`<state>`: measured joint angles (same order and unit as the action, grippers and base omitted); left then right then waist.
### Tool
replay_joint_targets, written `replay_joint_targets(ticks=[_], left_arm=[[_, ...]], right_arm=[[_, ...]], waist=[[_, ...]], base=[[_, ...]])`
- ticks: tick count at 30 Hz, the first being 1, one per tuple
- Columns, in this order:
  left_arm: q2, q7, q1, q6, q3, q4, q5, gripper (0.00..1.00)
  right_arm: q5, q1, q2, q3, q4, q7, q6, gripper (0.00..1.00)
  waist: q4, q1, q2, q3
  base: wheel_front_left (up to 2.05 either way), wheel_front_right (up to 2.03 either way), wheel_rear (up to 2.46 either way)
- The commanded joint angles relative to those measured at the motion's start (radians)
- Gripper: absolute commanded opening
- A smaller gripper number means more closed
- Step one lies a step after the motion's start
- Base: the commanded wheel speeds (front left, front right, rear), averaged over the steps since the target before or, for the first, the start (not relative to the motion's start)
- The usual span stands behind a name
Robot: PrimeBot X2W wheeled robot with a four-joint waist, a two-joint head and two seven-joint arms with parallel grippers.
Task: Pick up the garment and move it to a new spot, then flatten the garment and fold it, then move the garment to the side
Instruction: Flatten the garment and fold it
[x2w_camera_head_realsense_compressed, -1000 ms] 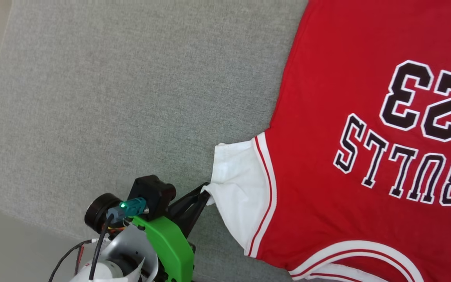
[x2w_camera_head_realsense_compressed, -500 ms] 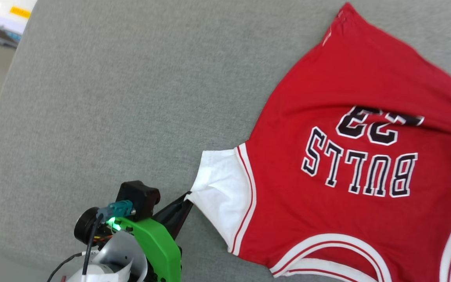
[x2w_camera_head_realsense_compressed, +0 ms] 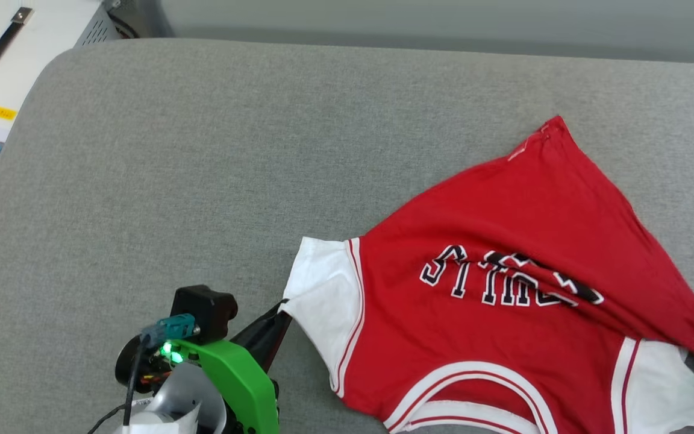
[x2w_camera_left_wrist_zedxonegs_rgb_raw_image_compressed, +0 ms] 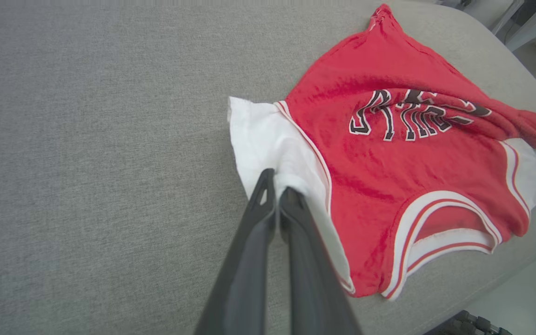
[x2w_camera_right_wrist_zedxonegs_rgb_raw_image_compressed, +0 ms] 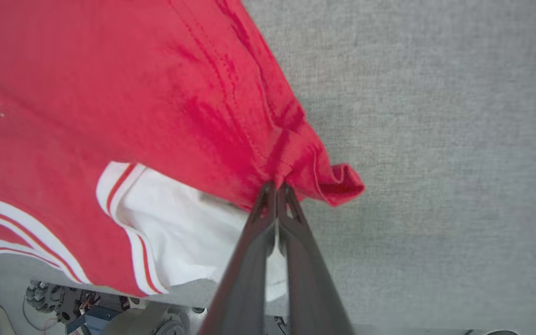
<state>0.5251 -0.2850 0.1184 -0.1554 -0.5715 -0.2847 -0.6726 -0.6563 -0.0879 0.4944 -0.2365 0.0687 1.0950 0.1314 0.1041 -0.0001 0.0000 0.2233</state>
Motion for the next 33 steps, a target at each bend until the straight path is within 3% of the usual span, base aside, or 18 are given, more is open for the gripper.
replay_joint_targets(ticks=[1, 13, 14, 15, 25, 33], left_arm=[[-0.006, 0.013, -0.012, -0.01, 0.009, 0.005, -0.012, 0.0], [-0.053, 0.064, -0.01, -0.01, 0.014, 0.056, -0.033, 0.0], [-0.054, 0.066, -0.008, -0.009, 0.013, 0.058, -0.033, 0.0], [-0.055, 0.069, -0.006, -0.008, 0.014, 0.058, -0.033, 0.0], [-0.048, 0.076, 0.007, -0.006, 0.009, 0.024, -0.017, 0.0], [-0.032, 0.056, 0.032, -0.001, -0.011, -0.027, 0.011, 0.0]], right_arm=[[-0.002, 0.042, -0.017, -0.012, -0.027, 0.01, -0.001, 0.0], [0.048, 0.203, -0.132, -0.063, -0.127, 0.037, -0.001, 0.0], [0.054, 0.202, -0.133, -0.064, -0.135, 0.03, -0.001, 0.41], [0.054, 0.199, -0.133, -0.063, -0.141, 0.026, -0.001, 1.0], [0.004, 0.109, -0.082, -0.06, -0.259, 0.091, -0.001, 1.0], [0.012, -0.105, -0.042, -0.021, -0.325, 0.173, -0.001, 1.0]], waist=[[-0.034, 0.0001, 0.0, -0.039], [-0.041, 0.0001, 0.0, -0.058], [-0.04, 0.0001, 0.0, -0.057], [-0.039, 0.0001, 0.0, -0.057], [-0.009, 0.0001, 0.0, -0.021], [0.056, 0.0001, 0.0, 0.068]], base=[[0.0, 0.0, 0.0], [0.0, 0.0, 0.0], [0.0, 0.0, 0.0], [0.0, 0.0, 0.0], [0.0, 0.0, 0.0], [0.0, 0.0, 0.0]])
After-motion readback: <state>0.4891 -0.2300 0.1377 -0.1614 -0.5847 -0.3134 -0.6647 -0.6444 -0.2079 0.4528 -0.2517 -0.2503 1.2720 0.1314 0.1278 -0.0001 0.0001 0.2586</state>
